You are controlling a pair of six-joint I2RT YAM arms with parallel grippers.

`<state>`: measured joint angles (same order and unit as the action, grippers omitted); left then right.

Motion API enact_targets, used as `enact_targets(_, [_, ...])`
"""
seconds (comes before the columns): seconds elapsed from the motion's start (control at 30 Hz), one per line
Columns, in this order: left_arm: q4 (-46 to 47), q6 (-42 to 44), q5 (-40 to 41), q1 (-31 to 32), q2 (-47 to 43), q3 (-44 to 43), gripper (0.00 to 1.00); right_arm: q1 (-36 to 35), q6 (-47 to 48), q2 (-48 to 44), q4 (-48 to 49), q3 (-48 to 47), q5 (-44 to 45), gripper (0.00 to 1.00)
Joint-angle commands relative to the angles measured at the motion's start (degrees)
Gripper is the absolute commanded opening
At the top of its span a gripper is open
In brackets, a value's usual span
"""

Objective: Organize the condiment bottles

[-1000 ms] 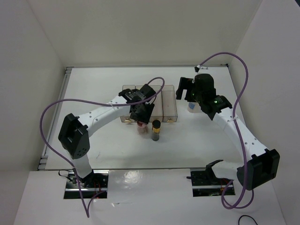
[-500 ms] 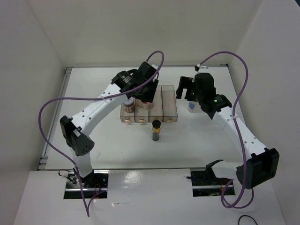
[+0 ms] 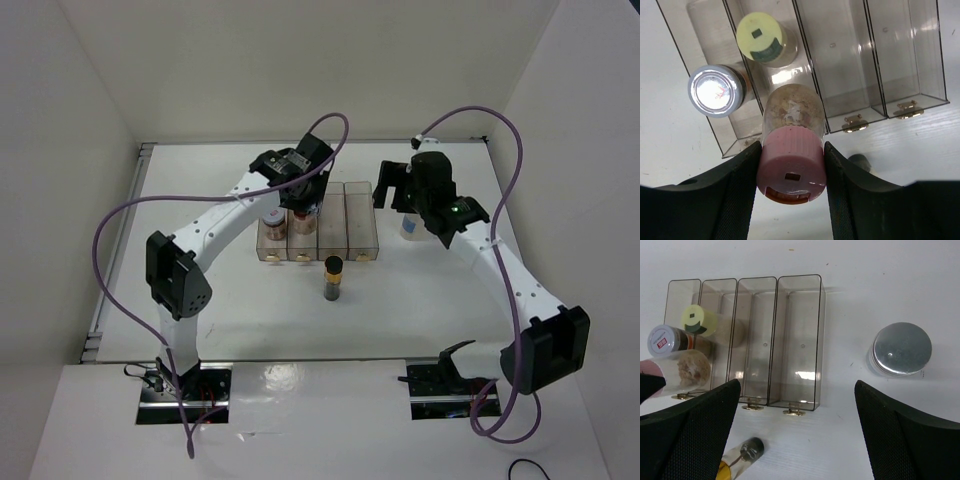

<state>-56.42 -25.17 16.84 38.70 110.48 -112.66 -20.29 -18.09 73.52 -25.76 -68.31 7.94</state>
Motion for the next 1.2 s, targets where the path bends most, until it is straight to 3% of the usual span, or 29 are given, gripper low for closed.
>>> enact_targets(0.0, [3.34,1.61,-0.22,-1.08,0.44,-0.01,0.42,0.43,1.47,1.36,1.59,-3.14,-0.30,0.99])
enact_targets(0.63, [7.56,1.61,-3.48,-3.28,4.66,5.43,0.42,0.43,4.99,4.36,0.53,-9.29,-7.86,0.99])
enact_targets(1.07, [10.72,1.61,-3.48,-3.81,5.72,10.97,0.54,0.43,4.99,0.49,1.14,-0.08,-10.93,0.99])
enact_targets(1.17, [11.25,1.09,-3.48,-3.81,5.72,12.20,0.60,-0.79,4.46,-0.04,1.85,1.08,-10.93,0.99])
